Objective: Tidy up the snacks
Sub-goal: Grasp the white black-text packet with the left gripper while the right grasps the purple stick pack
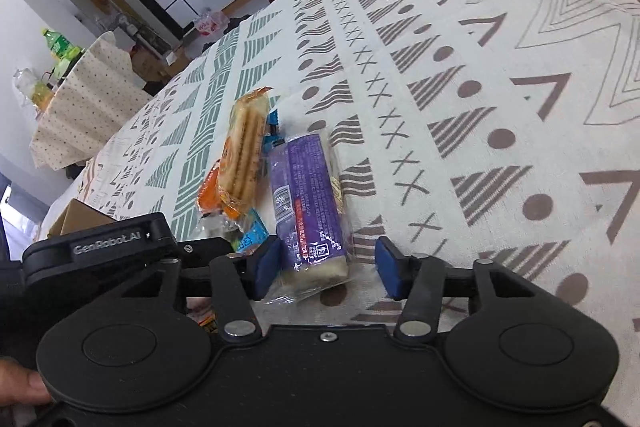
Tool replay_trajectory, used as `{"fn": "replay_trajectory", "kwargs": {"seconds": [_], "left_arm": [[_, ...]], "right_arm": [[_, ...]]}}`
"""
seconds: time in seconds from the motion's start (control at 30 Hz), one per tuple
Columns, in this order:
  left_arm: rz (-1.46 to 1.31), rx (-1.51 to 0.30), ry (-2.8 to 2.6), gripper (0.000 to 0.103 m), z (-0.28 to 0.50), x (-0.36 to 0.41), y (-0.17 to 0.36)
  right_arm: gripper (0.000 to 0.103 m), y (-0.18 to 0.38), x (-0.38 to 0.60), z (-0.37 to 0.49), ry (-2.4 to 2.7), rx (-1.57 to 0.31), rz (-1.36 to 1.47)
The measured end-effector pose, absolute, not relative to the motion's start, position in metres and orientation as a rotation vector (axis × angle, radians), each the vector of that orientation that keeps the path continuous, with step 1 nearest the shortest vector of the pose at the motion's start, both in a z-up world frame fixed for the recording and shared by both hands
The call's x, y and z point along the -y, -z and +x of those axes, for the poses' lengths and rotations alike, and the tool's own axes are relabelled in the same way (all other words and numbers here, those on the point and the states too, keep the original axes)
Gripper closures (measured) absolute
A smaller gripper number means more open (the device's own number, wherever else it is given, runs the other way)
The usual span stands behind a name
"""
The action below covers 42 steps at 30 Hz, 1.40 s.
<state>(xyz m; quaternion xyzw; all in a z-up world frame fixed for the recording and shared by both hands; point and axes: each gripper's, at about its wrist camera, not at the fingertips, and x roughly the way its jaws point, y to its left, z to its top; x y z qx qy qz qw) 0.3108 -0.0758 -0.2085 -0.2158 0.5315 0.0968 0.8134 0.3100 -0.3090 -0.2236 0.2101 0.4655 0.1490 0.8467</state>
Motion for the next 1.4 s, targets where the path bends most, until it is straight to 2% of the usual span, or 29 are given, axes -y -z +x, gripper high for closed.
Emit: {"fn": "replay_trajectory", "kwargs": {"seconds": [0.07,0.23,0.27,0.57,0.7,1.0,1.07,1.2,1.4], "left_arm": [[-0.465,-1.133,-0.210,0.041,0.309,0.076,0.207],[-0.475,-1.130,-0.221,0.046,0.299,0.070,0.203],[-0.481,-1.123,-0.221,0.050,0.296,0.068,0.200],[-0.524,-1.096,-0.195,0.052,0.275,0.055,0.183],[-0.540,-1.086,-0.194,0.052,0.267,0.047,0.179],[-0.583,-1.058,-0.179,0.052,0.261,0.032,0.170],[-0.590,-1.050,-0.181,0.052,0.261,0.028,0.169],[-0.588,-1.044,-0.189,0.052,0.262,0.023,0.169],[-0.571,-1.050,-0.203,0.052,0.266,0.021,0.174]], "right_arm": [[0.059,0.222,0.314,0.305,-0.308,-0.992,0.456],[0.060,0.219,0.326,0.291,-0.242,-1.030,0.481],[0.060,0.218,0.327,0.288,-0.234,-1.035,0.481],[0.059,0.210,0.323,0.264,-0.216,-1.087,0.525],[0.048,0.205,0.317,0.258,-0.215,-1.072,0.506],[0.044,0.205,0.299,0.271,-0.197,-1.035,0.384],[0.040,0.204,0.295,0.275,-0.180,-1.025,0.340],[0.022,0.200,0.289,0.277,-0.150,-0.987,0.265],[0.024,0.207,0.277,0.289,-0.150,-1.001,0.211]]}}
